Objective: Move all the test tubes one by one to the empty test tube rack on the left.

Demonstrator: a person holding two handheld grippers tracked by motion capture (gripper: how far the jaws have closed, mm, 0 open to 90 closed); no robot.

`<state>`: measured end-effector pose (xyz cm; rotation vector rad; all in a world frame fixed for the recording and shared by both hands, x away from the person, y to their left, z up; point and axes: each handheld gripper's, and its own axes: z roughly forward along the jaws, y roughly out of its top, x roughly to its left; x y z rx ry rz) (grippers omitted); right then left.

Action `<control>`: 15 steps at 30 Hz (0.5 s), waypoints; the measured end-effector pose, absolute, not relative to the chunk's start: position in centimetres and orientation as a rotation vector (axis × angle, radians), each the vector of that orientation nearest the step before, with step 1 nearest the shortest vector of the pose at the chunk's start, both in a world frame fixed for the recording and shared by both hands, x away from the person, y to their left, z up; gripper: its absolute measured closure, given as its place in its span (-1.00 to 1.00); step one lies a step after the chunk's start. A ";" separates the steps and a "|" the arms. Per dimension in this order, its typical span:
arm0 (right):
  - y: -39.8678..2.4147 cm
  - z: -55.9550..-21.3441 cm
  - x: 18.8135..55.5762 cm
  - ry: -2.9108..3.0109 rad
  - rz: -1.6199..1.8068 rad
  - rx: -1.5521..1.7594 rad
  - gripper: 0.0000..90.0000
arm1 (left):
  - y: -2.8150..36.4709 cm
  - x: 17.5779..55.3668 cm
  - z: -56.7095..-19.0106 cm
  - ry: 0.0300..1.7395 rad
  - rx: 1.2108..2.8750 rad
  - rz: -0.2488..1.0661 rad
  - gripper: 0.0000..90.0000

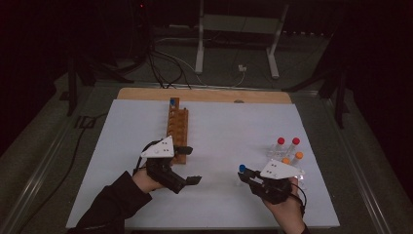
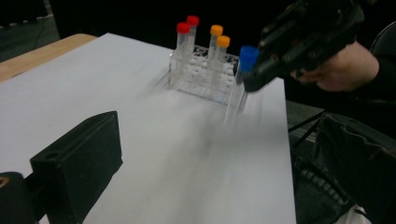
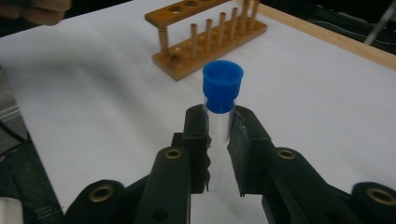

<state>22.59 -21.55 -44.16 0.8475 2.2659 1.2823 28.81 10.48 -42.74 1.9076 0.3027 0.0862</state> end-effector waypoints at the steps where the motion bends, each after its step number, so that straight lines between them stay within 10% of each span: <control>1: -21.4 -44.2 22.6 2.268 1.284 0.844 0.70 | 10.2 28.8 -42.6 0.295 1.909 0.089 -0.95; 15: -20.4 -44.7 22.4 2.293 1.301 0.831 0.70 | 4.9 29.5 -42.0 0.225 1.922 0.053 -0.72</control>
